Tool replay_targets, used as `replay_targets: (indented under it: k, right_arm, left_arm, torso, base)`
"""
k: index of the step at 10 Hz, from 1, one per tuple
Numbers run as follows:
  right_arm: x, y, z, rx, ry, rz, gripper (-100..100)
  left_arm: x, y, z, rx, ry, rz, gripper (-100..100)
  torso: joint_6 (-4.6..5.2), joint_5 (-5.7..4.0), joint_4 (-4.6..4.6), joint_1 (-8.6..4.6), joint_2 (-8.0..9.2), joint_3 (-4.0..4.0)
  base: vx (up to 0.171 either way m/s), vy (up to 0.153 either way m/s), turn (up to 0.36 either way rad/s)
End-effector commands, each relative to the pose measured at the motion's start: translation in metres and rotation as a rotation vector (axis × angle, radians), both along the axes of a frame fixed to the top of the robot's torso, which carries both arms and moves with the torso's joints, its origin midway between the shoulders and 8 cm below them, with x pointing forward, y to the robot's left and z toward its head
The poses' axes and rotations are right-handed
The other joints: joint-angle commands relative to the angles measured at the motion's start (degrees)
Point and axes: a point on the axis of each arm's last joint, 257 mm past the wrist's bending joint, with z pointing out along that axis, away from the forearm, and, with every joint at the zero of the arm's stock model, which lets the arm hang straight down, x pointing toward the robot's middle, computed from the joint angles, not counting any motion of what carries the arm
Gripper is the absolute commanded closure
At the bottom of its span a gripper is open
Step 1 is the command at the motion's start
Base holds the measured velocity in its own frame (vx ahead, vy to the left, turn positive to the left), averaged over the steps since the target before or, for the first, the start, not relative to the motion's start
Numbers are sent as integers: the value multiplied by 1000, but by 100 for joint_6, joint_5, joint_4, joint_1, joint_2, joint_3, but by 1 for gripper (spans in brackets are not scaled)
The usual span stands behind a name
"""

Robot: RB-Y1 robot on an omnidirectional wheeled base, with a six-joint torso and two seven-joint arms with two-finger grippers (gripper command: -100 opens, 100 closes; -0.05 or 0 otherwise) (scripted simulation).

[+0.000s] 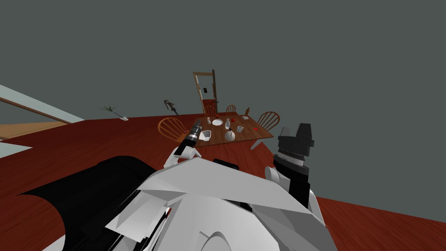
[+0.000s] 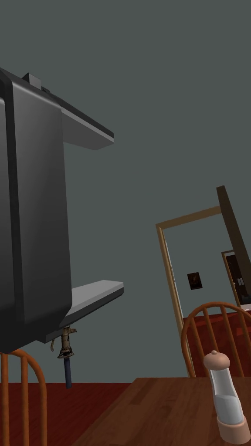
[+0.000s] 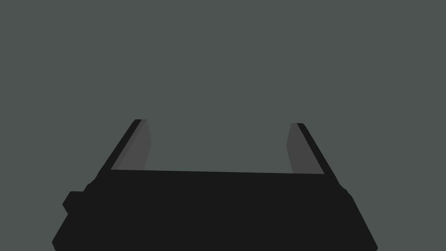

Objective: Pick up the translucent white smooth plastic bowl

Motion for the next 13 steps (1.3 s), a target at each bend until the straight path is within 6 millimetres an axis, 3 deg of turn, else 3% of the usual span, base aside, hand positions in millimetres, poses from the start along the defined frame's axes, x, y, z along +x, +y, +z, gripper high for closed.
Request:
replay_targets:
  k: [1, 2, 13]
  right_arm:
    - [0, 0, 0, 0, 0, 0, 0]
    - [0, 0, 0, 0, 0, 0, 0]
    - [0, 0, 0, 0, 0, 0, 0]
  left_arm:
    - [2, 3, -12, -10, 46, 9, -100]
    - [2, 3, -13, -10, 51, 9, -100]
    - [-9, 40, -108, -118, 383, 96, -100]
  torso:
    - [0, 0, 0, 0, 0, 0]
    - [0, 0, 0, 1, 0, 0]
    - [0, 0, 0, 2, 1, 1]
  base:
    - [10, -10, 0]
    - [0, 0, 0]
    - [10, -8, -12]
